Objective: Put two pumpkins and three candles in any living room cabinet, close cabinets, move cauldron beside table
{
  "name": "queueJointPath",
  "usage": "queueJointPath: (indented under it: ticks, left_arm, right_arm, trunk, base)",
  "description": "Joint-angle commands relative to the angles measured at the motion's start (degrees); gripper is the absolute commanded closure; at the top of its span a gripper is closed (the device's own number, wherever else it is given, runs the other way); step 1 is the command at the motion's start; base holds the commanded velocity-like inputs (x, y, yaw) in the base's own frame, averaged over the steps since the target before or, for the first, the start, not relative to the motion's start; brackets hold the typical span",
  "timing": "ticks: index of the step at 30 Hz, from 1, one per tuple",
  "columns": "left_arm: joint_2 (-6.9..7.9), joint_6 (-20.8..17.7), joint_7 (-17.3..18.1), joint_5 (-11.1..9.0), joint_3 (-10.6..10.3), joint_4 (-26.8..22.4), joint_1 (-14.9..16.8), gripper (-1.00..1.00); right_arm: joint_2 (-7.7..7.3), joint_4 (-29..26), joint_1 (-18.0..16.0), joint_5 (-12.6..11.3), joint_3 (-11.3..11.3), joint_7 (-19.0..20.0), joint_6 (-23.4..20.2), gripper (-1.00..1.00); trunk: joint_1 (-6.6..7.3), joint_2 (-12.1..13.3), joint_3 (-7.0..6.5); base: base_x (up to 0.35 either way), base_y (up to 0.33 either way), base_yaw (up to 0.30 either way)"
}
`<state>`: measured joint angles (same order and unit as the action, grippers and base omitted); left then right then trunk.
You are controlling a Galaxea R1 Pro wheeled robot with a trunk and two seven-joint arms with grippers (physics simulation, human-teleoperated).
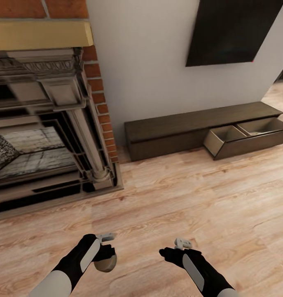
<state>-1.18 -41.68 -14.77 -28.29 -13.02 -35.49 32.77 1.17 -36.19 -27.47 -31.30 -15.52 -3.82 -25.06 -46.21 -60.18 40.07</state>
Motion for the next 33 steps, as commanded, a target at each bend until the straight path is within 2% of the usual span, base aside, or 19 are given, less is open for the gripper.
queueJointPath:
  ticks: [1,33]
  left_arm:
    - [0.04,-0.13,-0.52,-0.64,-0.21,-0.11,0.01,1.0]
    - [0.01,-0.1,-0.52,-0.48,-0.25,-0.11,0.01,1.0]
  right_arm:
    - [-0.03,-0.06,-0.04,-0.52,-0.21,-0.4,-0.16,-1.0]
    - [-0.03,-0.02,-0.03,-0.52,-0.21,-0.58,0.63,-1.0]
  trunk:
    - [0.0,-0.03,0.04]
    - [0.0,-0.03,0.04]
  base:
    - [0.0,0.0,-0.285]
    - [0.003,0.0,-0.285]
